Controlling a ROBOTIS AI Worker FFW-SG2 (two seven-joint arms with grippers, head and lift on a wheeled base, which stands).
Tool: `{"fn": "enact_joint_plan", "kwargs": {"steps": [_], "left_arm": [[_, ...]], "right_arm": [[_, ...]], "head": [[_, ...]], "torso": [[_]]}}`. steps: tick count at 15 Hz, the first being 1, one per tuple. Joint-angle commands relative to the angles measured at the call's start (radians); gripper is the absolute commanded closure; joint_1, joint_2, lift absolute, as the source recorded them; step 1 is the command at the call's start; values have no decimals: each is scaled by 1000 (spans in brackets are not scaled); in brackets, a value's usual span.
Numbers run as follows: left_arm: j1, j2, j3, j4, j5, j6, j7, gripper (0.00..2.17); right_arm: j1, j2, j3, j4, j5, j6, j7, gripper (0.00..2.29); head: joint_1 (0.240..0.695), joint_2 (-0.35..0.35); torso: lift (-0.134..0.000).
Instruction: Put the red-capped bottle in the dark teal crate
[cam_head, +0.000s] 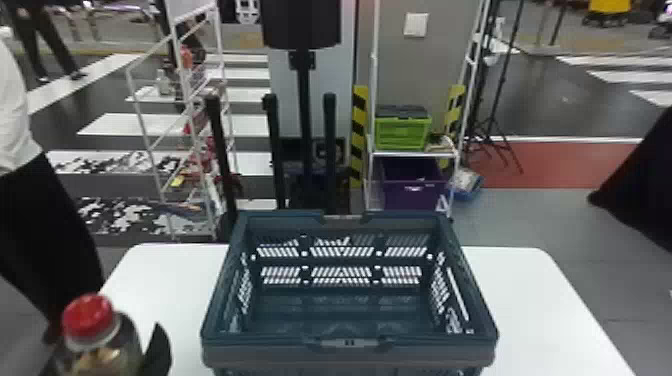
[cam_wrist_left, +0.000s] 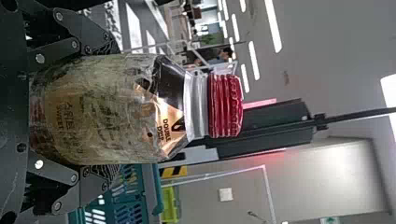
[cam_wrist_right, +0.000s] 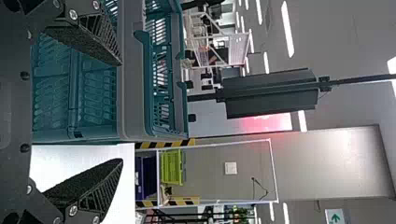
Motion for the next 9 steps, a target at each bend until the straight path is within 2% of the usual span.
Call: {"fn": "enact_joint_plan", "kwargs": {"steps": [1,3,5,9], "left_arm": [[-144,29,7,-99,-5,346,-31,1784],[-315,66,2,-131,-5,675,-71,1784],[-485,81,-2,-110,-8,859,-162,1784],[-720,103,-73,73,-28,883,-358,1781]], "right_arm": [[1,8,-1,-3,4,0,0,154],[8,9,1,-3,10,0,0,154],[15,17,-1,-6,13,-6,0,154],[31,26,-5,-20,28,-6,0,154]], "head": [[499,0],[499,0],[499,0],[499,0]], "torso": [[0],[0],[0],[0]]}}
